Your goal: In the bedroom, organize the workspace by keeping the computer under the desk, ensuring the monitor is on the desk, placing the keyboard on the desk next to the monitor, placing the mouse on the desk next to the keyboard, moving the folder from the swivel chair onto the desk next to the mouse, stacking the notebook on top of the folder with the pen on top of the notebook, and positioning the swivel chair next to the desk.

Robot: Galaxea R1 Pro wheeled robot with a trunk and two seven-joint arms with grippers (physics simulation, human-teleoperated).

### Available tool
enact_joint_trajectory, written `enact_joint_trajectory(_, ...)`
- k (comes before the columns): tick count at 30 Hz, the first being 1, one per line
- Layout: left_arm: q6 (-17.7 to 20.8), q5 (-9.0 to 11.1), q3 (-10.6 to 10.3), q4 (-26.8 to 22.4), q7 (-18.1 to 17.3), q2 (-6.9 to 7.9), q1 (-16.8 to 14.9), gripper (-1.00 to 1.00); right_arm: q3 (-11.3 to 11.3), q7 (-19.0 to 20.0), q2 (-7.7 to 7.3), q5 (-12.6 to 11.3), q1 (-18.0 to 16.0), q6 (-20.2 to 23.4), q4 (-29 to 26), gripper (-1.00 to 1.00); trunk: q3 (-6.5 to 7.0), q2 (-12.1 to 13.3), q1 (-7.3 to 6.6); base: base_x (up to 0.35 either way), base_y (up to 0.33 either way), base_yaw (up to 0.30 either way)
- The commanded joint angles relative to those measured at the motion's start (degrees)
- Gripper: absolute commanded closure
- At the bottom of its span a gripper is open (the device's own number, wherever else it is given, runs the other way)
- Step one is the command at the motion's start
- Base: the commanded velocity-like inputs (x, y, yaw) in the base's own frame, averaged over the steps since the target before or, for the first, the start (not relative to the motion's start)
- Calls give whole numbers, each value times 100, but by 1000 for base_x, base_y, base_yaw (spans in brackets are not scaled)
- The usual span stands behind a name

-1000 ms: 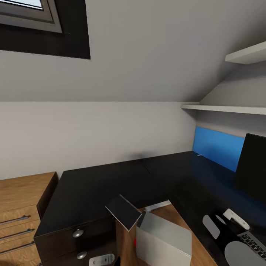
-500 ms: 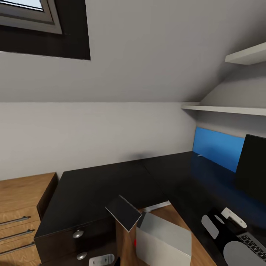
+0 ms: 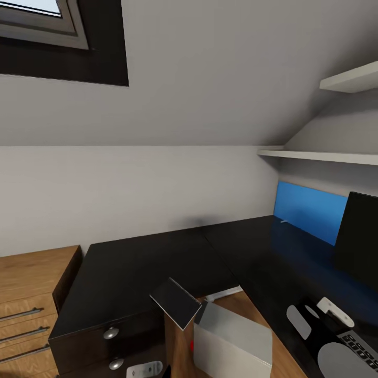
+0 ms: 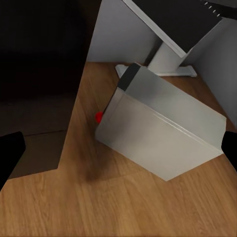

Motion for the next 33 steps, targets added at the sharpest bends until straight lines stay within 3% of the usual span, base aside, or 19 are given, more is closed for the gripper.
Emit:
enact_joint_trajectory(1,-47,53,-22,-5,22,7,-10,-100,8,-16,-8,-60,-2,-31,-4,100,-7,-4,0,0,0,0)
enact_joint_trajectory(22,-47,53,-22,-5,22,12,-11,-100,-1,-229,-17,-61,-2,57,20,100,-7,-4,0,0,0,0)
enact_joint_trajectory(23,-47,53,-22,-5,22,12,-12,-100,-1,-229,-17,-61,-2,59,20,-100,-7,-4,0,0,0,0)
enact_joint_trajectory(33,-48,53,-22,-5,22,12,-10,-100,4,-221,-5,-59,-2,56,20,-100,-7,-4,0,0,0,0)
